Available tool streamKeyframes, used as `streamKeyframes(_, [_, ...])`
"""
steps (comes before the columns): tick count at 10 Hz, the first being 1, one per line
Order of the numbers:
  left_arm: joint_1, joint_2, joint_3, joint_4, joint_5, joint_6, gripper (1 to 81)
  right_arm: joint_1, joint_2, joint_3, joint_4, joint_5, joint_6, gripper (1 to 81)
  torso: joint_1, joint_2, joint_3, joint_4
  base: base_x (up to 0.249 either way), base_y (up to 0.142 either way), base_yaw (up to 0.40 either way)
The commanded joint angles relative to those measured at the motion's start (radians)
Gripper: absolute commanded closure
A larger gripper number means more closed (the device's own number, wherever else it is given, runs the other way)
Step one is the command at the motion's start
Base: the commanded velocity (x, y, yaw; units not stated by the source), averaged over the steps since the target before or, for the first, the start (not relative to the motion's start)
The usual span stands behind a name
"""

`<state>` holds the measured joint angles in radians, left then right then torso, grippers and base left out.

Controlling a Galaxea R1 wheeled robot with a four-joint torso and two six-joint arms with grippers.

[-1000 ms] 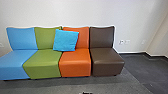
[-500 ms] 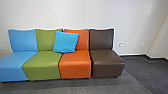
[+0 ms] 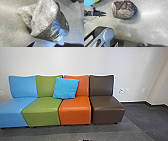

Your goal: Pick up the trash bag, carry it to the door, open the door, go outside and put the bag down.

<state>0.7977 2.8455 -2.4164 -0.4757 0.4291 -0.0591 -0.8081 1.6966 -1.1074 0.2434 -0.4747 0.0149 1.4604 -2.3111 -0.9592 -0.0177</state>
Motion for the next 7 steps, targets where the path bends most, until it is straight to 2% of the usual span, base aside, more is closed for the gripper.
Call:
streamKeyframes(1, [-0.175, -0.007, 0.006, -0.018, 0.076, -0.007, 1.0, 0.089, -0.062, 0.022, 0.037, -0.067, -0.003, 1.0, 0.063, -0.098, -0.092, 0.0, 0.0, 0.0, 0.0])
streamKeyframes(5, [-0.292, 0.002, -0.082, -0.02, 0.16, -0.01, 1.0, 0.114, -0.079, 0.038, 0.039, -0.081, -0.001, 1.0, 0.148, -0.233, -0.22, 0.0, 0.0, 0.0, 0.0])
streamKeyframes(6, [-0.33, 0.012, -0.105, -0.015, 0.183, -0.018, 1.0, 0.115, -0.078, 0.039, 0.039, -0.081, -0.001, 1.0, 0.169, -0.266, -0.158, 0.0, 0.0, 0.0, 0.0])
streamKeyframes(7, [-0.37, 0.019, -0.128, -0.015, 0.215, -0.018, 1.0, 0.117, -0.075, 0.04, 0.042, -0.085, -0.001, 1.0, 0.189, -0.298, -0.188, 0.0, 0.0, 0.0, 0.0])
